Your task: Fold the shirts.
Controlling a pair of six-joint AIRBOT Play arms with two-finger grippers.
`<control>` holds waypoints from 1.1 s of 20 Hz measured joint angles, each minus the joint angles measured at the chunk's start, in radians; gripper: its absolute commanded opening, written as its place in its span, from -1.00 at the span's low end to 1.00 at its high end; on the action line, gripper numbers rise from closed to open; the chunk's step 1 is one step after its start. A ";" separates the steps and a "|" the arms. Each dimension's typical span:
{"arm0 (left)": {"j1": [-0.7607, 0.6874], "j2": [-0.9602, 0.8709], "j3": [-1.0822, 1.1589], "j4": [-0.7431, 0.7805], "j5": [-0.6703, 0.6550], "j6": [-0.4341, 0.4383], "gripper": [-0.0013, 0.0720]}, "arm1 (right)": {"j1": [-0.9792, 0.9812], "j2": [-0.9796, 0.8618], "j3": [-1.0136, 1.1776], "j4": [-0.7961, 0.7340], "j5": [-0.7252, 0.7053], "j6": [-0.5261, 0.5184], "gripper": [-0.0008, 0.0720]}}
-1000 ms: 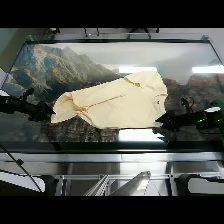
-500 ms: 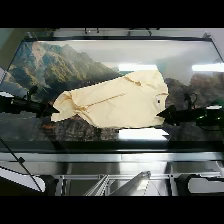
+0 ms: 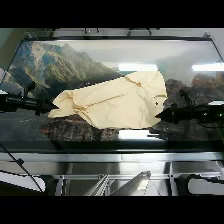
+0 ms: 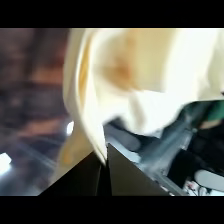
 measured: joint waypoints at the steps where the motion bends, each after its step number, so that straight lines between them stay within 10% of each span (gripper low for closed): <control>1: 0.007 0.047 0.000 -0.051 -0.056 0.008 -0.92 | -0.012 0.038 0.029 0.022 0.048 0.001 -0.93; 15: 0.374 0.789 0.001 -1.416 -0.283 0.093 -0.92 | -0.523 0.719 0.472 0.760 0.145 0.133 -0.93; 22: 0.511 0.809 -0.002 -1.358 -0.250 0.097 -0.92 | -0.550 0.676 0.562 0.806 0.089 0.084 -0.93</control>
